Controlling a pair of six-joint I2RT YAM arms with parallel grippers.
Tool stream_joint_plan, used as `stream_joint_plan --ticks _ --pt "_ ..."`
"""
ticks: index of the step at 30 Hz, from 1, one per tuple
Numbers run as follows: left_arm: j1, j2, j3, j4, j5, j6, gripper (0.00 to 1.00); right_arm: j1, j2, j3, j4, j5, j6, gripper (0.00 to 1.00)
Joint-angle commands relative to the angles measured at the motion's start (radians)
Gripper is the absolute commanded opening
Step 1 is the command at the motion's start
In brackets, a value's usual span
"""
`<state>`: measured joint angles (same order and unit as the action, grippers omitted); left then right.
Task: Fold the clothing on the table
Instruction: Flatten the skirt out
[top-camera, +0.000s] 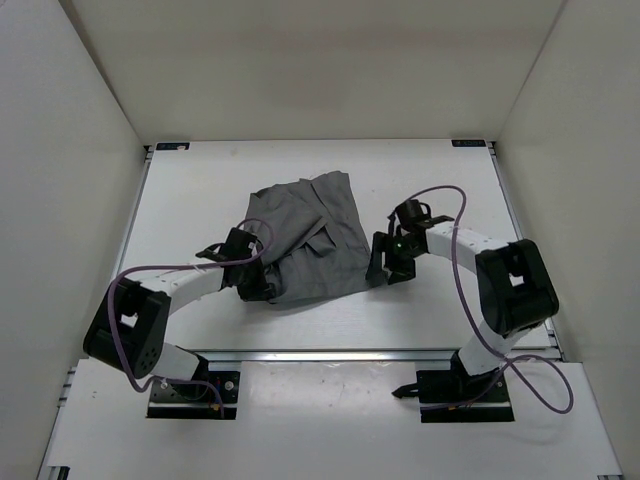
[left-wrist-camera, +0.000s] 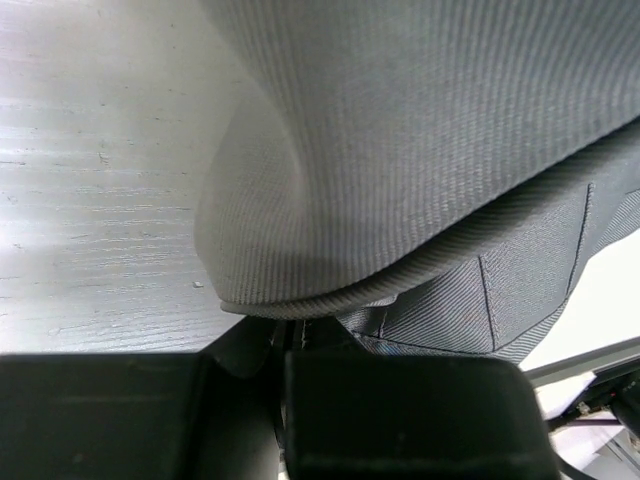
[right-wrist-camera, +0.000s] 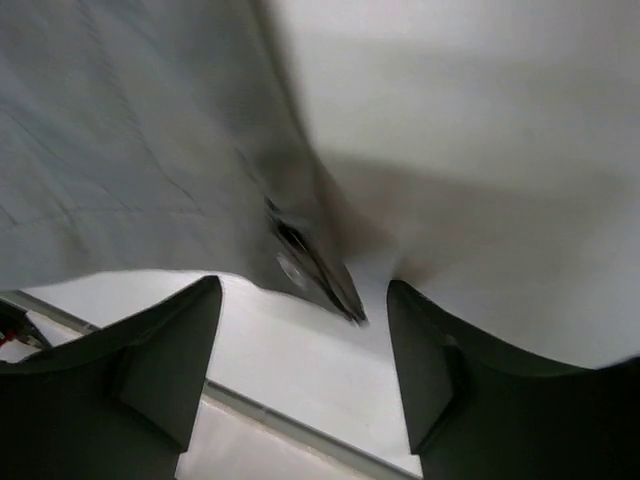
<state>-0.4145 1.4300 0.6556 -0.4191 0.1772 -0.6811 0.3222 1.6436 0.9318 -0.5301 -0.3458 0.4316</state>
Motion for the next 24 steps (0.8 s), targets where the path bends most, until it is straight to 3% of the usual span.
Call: stream_joint_plan --ticks 1,2,4,8,12,16,18,21,24 --pt "0.019 -0.025 -0.036 -0.014 0.002 0.009 0.00 0.047 0.094 0.097 0.088 0.030 -0.031 0.58" --pt "0.023 -0.031 -0.030 -0.010 0.007 0.006 0.00 0.044 0.111 0.116 0.079 0.016 -0.045 0.49" --pt "0.042 -0.043 -0.011 -0.032 0.018 0.018 0.00 0.052 0.151 0.223 -0.014 0.002 -0.060 0.01" --pt "0.123 -0.132 0.110 -0.135 0.042 0.043 0.00 0.074 -0.005 0.292 -0.120 0.054 -0.053 0.00" --pt "0.209 -0.336 0.398 -0.324 -0.046 0.012 0.00 0.040 -0.320 0.363 -0.226 0.015 0.018 0.00" --pt "0.203 -0.339 0.710 -0.469 -0.083 0.008 0.00 -0.069 -0.525 0.465 -0.297 -0.100 0.085 0.00" --pt "0.161 -0.338 0.789 -0.494 -0.119 -0.021 0.00 -0.127 -0.565 0.490 -0.318 -0.154 0.099 0.00" --pt "0.192 -0.336 0.808 -0.458 -0.087 -0.047 0.00 -0.205 -0.590 0.473 -0.289 -0.267 0.117 0.00" --pt "0.223 -0.241 0.817 -0.413 -0.020 -0.054 0.00 -0.204 -0.526 0.489 -0.243 -0.294 0.105 0.00"
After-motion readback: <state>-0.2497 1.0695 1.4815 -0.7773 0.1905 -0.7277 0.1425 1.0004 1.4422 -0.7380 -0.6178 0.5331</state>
